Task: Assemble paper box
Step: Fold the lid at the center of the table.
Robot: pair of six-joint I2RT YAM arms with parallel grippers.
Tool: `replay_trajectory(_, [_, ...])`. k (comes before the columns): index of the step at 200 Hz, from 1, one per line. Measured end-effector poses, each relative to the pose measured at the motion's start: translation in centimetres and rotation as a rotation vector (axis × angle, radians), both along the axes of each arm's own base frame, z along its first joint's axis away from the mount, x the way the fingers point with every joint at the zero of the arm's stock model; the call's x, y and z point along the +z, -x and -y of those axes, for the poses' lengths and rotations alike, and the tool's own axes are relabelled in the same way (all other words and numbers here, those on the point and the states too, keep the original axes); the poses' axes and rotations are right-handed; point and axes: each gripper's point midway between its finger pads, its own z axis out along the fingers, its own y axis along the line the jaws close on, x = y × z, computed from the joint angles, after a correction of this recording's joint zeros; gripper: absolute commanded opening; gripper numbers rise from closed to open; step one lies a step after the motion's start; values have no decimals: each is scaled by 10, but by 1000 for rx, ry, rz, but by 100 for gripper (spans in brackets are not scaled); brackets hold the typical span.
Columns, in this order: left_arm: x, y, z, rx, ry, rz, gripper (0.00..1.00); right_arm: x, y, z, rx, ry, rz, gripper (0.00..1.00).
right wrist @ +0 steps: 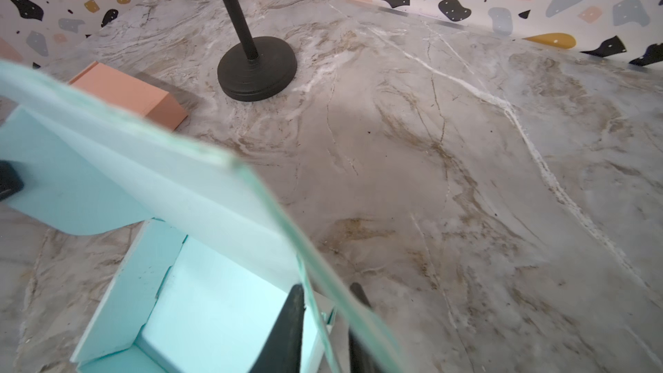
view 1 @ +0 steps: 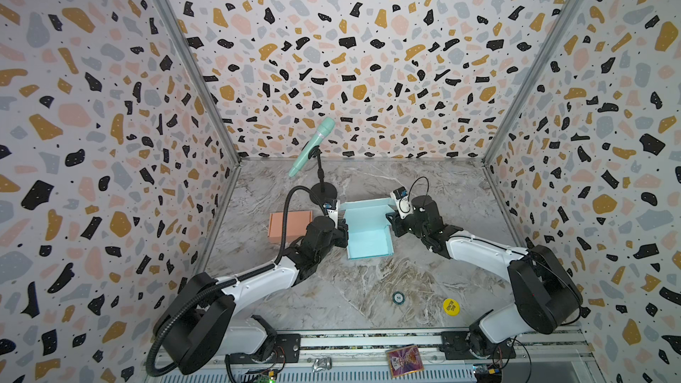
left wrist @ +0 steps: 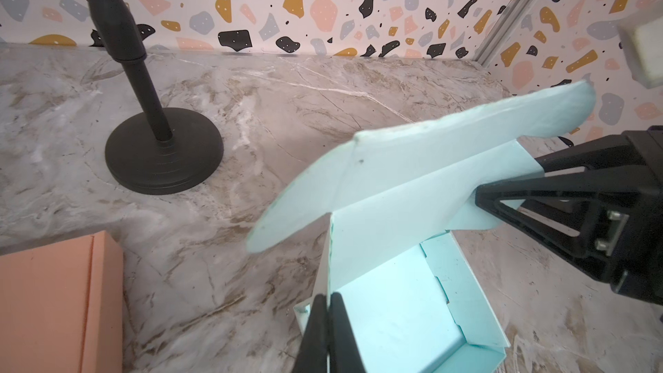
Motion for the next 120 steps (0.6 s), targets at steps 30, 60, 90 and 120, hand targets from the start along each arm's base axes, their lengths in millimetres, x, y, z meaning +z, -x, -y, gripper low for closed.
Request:
replay_trajectory(30, [0, 0, 2, -7, 3, 3, 0, 0, -1, 2, -4, -8, -4, 21])
replay_trajectory(60, [0, 0, 2, -9, 0, 4, 0, 0, 0, 1, 2, -10, -6, 18])
replay_trajectory(90, [0, 0, 2, -8, -1, 4, 0, 0, 1, -1, 6, -8, -5, 18])
replay_trajectory(120, [-5, -3, 2, 4, -4, -2, 0, 0, 7, -10, 25, 4, 2, 18])
